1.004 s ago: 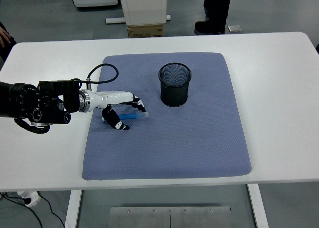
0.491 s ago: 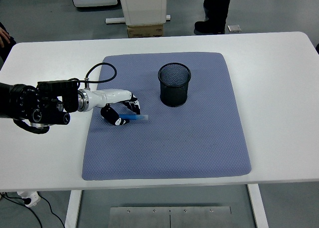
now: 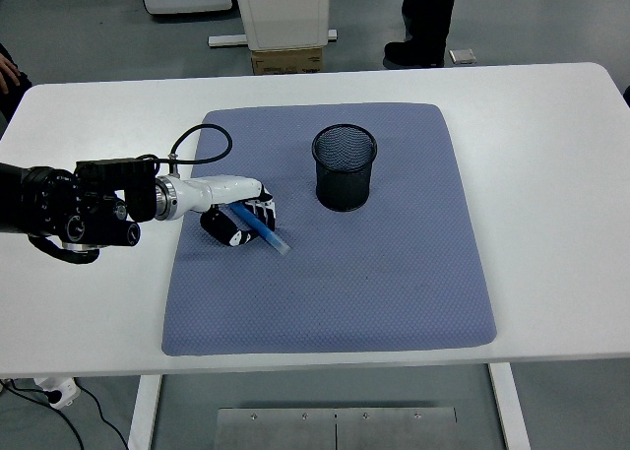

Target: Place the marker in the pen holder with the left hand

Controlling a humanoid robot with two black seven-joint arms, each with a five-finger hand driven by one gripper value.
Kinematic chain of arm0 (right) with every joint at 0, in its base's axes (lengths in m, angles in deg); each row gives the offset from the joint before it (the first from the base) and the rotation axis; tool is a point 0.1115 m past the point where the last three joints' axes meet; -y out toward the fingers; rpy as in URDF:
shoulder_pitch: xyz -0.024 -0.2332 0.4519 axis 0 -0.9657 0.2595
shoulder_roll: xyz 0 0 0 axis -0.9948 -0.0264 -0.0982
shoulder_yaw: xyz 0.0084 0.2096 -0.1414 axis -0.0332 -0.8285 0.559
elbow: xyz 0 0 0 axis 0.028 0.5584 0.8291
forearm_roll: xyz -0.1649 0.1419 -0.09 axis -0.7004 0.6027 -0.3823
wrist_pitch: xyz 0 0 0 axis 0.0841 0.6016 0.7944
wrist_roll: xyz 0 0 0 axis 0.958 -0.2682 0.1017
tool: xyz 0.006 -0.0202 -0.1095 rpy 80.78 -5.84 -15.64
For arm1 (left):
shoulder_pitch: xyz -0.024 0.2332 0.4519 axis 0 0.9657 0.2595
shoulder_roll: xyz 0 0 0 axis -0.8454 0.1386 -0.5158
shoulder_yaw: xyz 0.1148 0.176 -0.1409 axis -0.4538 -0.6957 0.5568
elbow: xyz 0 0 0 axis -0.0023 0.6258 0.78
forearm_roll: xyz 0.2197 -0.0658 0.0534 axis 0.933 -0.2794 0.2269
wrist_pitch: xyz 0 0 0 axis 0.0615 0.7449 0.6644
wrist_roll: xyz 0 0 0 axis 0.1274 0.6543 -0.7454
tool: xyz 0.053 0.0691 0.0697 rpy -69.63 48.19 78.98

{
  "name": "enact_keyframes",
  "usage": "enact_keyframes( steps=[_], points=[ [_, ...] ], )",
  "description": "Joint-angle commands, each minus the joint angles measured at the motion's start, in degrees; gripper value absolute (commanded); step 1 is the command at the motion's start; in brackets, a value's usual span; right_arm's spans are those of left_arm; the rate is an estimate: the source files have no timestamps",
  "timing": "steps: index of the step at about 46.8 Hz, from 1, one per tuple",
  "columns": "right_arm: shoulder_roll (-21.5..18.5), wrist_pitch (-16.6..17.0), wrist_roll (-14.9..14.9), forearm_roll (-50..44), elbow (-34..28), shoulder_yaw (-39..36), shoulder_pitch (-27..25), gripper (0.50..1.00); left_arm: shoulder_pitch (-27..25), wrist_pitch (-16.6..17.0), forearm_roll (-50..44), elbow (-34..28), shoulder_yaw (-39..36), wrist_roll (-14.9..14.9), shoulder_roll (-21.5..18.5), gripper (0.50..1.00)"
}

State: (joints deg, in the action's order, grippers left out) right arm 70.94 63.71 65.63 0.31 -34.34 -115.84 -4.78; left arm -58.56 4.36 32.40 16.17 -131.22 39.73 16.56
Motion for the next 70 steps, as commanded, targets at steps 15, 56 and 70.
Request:
enact_keyframes(
  steps=[15, 56, 70],
  points=[
    [0.0, 0.0, 0.0, 0.0, 0.0, 0.0, 0.0, 1.0, -0.21, 0.01, -0.93, 0.79, 0.09, 0.24, -0.02, 0.5],
    [0.0, 0.0, 0.0, 0.0, 0.0, 0.0, 0.0, 1.0, -1.17, -1.05, -4.62, 1.14, 2.9, 0.24, -0.55, 0.5],
    [0.0, 0.0, 0.0, 0.0, 0.0, 0.0, 0.0, 1.0, -3.63, -2.19, -4.8, 1.14, 3.34, 0.15, -1.25, 0.5]
  ],
)
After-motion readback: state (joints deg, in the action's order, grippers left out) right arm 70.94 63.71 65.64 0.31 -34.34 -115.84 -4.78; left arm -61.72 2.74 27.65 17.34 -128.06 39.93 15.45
